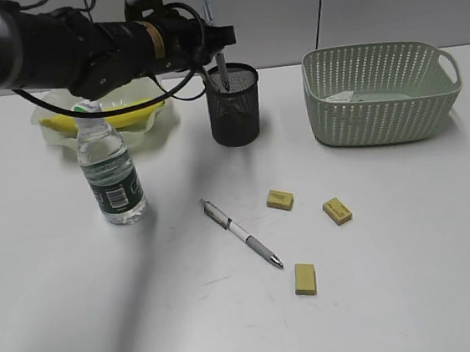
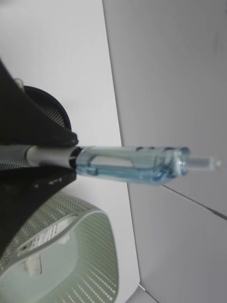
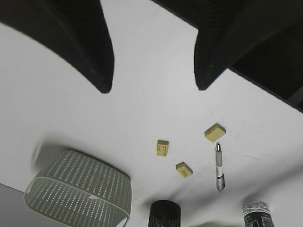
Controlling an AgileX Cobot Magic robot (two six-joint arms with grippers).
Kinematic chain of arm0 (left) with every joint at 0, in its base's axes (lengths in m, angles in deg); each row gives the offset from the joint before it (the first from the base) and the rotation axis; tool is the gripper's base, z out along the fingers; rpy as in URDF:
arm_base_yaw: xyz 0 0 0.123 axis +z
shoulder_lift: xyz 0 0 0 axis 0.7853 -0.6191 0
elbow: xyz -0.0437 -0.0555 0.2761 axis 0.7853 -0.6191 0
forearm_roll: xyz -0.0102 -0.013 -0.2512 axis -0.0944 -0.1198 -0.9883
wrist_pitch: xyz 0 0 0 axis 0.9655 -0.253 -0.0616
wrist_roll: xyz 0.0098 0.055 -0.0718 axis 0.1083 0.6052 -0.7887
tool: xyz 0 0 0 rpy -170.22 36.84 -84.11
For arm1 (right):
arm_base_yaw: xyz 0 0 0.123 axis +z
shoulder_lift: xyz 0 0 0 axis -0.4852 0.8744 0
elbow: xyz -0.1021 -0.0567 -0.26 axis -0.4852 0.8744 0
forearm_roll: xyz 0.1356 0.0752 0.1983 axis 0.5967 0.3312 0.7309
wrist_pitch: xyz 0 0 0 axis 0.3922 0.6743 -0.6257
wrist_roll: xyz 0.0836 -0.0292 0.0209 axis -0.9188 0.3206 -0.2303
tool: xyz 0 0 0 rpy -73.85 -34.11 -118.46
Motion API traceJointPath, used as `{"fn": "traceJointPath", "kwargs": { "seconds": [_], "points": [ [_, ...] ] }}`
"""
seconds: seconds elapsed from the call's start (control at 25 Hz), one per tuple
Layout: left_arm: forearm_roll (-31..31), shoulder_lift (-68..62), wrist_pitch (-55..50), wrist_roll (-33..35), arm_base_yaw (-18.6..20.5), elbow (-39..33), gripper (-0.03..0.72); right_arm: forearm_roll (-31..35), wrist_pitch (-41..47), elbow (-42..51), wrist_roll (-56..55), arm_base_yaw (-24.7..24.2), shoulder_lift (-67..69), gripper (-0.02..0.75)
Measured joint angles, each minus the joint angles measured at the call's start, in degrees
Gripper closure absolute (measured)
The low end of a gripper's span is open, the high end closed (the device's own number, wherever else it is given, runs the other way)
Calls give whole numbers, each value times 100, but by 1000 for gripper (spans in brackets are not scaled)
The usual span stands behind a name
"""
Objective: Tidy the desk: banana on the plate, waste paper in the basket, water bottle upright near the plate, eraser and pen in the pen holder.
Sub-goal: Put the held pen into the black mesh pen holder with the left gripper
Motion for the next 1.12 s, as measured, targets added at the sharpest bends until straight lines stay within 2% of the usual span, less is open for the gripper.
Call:
{"fn": "traceJointPath", "kwargs": {
  "seconds": [0.4,0.64,0.88,1.12],
  "points": [
    [362,-493,-60,70,-7,584,596,0,0,0,0,0,-4,301],
    [547,-528,-150,75,-7,596,531,0,0,0,0,0,-6,301],
    [568,-528,-21,87,-7,601,425,0,0,0,0,0,-11,301],
    [568,-199,-37,87,-7,601,410,0,0,0,0,0,-11,301]
  ]
}}
